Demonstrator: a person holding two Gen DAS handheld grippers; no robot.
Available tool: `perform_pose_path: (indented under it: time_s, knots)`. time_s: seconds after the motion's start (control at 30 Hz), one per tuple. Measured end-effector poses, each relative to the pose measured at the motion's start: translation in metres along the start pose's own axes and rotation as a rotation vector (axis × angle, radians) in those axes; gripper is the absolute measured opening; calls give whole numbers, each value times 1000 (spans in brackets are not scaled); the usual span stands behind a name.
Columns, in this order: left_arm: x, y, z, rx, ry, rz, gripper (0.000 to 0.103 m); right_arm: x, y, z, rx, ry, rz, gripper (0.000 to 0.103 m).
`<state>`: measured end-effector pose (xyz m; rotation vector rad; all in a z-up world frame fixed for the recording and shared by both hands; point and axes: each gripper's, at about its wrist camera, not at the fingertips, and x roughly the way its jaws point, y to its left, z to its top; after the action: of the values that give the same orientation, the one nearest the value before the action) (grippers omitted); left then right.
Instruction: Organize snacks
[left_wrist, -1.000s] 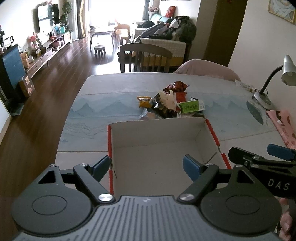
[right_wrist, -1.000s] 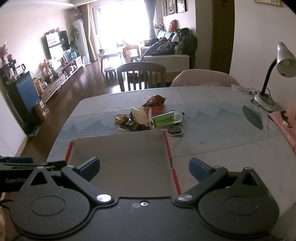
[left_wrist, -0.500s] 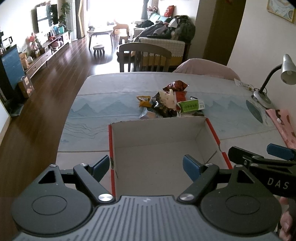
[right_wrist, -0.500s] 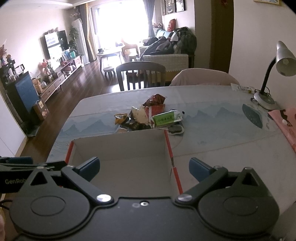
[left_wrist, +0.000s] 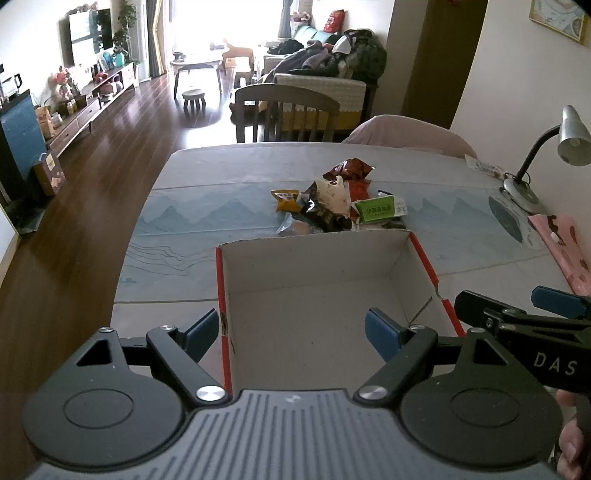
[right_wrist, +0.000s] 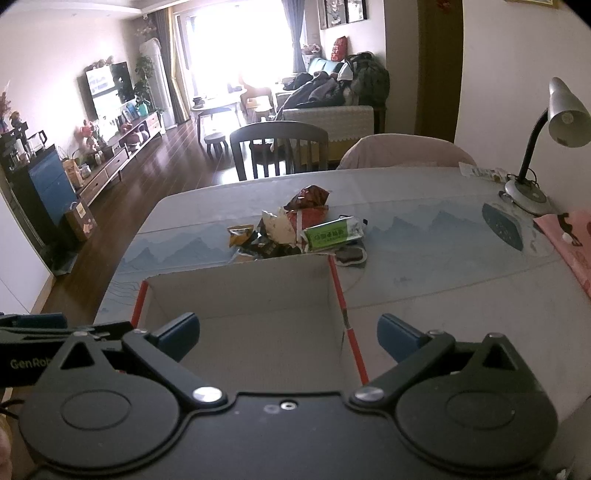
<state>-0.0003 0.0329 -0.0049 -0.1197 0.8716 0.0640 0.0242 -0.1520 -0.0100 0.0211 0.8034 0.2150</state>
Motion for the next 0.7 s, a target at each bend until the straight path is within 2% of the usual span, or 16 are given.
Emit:
perform_pose_path:
  time_s: [0.7]
  knots:
    - [-3, 8, -2, 21, -2, -23, 86, -3, 5, -4, 28, -3, -23, 103]
